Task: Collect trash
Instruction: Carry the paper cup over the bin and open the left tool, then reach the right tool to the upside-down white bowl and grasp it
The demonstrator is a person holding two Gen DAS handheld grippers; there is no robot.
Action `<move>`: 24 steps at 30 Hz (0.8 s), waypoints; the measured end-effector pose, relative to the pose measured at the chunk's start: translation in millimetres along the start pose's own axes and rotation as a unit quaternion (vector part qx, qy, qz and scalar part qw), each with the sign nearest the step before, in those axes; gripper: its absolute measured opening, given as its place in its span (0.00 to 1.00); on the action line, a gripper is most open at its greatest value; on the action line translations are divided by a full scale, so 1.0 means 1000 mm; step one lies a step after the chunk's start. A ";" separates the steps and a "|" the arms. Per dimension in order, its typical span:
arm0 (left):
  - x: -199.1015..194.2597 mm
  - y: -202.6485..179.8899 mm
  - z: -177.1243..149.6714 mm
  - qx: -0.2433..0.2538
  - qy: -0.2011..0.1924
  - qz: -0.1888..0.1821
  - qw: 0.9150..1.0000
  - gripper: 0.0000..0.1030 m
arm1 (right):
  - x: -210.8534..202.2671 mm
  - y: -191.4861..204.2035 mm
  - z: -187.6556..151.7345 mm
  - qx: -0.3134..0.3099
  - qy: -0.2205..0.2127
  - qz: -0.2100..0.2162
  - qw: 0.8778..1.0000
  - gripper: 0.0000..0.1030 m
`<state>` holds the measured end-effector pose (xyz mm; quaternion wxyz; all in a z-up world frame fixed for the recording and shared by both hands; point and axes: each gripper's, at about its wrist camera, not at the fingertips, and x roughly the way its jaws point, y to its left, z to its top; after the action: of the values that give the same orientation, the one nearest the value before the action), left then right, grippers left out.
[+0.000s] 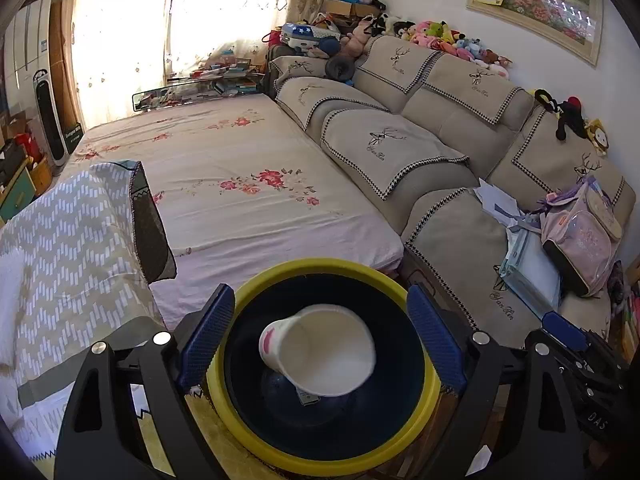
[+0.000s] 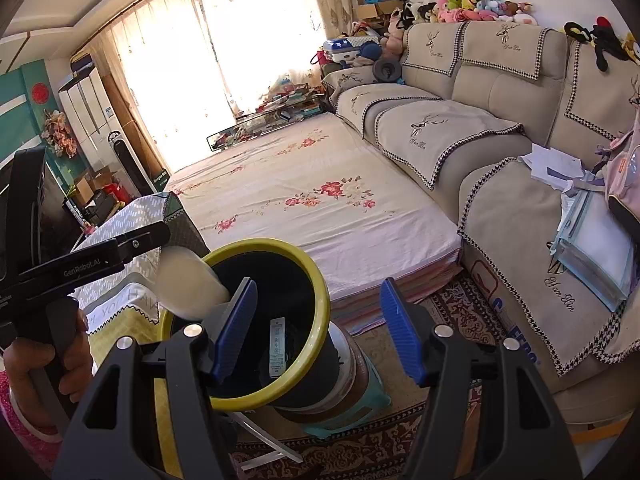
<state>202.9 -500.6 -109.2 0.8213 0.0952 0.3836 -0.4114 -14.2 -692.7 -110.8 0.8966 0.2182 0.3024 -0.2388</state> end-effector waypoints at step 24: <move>-0.332 0.196 -0.115 -0.080 -0.248 0.239 0.935 0.95 | -0.002 0.188 -0.045 -0.169 0.057 0.202 0.963 0.65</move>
<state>164.2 -119.5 15.6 0.9693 0.0131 0.1651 -0.1819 70.4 -519.6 -95.5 0.9313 0.1330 0.3388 0.0151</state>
